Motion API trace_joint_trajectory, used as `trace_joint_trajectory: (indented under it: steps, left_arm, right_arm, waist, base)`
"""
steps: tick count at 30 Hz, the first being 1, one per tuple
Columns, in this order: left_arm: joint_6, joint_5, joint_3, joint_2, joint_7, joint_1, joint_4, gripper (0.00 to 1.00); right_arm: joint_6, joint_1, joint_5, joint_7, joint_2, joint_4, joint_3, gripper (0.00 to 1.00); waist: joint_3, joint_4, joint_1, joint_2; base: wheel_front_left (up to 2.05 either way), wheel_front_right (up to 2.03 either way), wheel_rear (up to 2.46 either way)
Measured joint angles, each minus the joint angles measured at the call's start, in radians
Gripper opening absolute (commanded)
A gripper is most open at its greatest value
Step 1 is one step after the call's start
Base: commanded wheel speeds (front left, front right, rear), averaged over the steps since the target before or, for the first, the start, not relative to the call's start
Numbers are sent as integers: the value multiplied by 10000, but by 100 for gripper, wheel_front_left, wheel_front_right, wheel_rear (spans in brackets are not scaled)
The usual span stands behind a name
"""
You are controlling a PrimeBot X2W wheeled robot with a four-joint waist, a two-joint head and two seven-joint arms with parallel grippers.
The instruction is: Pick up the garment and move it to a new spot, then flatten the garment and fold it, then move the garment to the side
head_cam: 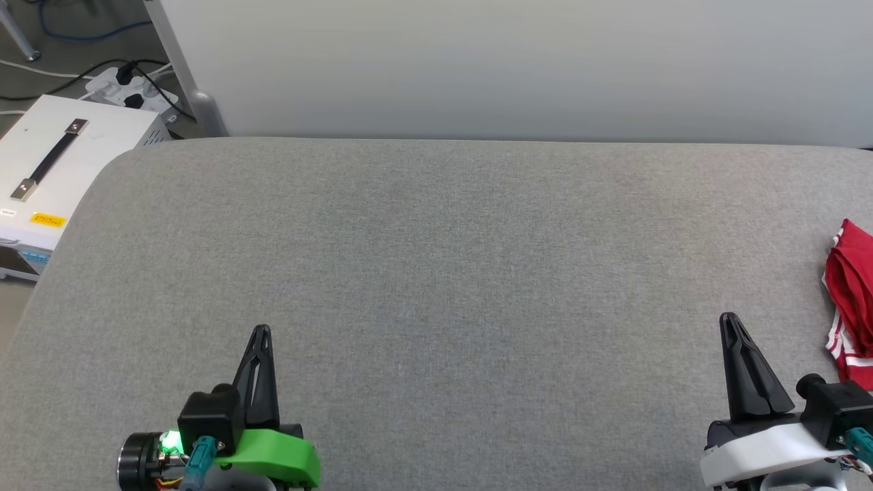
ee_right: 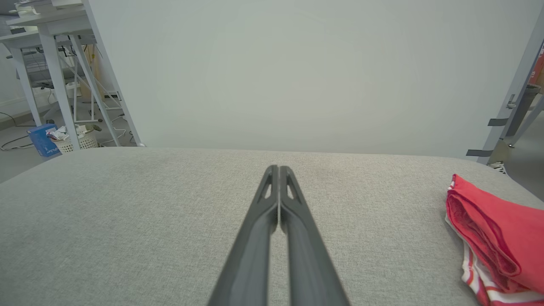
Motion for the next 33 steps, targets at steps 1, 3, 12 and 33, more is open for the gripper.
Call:
trace_joint_trajectory:
  steps: [1,3,12,33]
  left_arm:
    - [0,0,4,0,10,0,-2,0]
    - [0,2,8,0,61,-1,-4,0]
    - [-2,6,50,-2,238,-5,-42,0]
    - [-84,136,163,-38,709,-14,-201,0]
  right_arm:
    - [0,0,0,23,0,0,2,0]
    - [0,0,-2,36,2,0,2,0]
    - [0,-3,-92,213,12,0,4,0]
    - [0,-45,-357,662,105,0,27,0]
  waist:
    - [-3,-3,0,0]
    - [-8,-8,0,0]
    - [-32,-34,0,0]
    - [-92,-100,0,0]
  base:
    - [0,0,0]
    - [0,0,0]
    - [0,0,0]
    - [0,0,0]
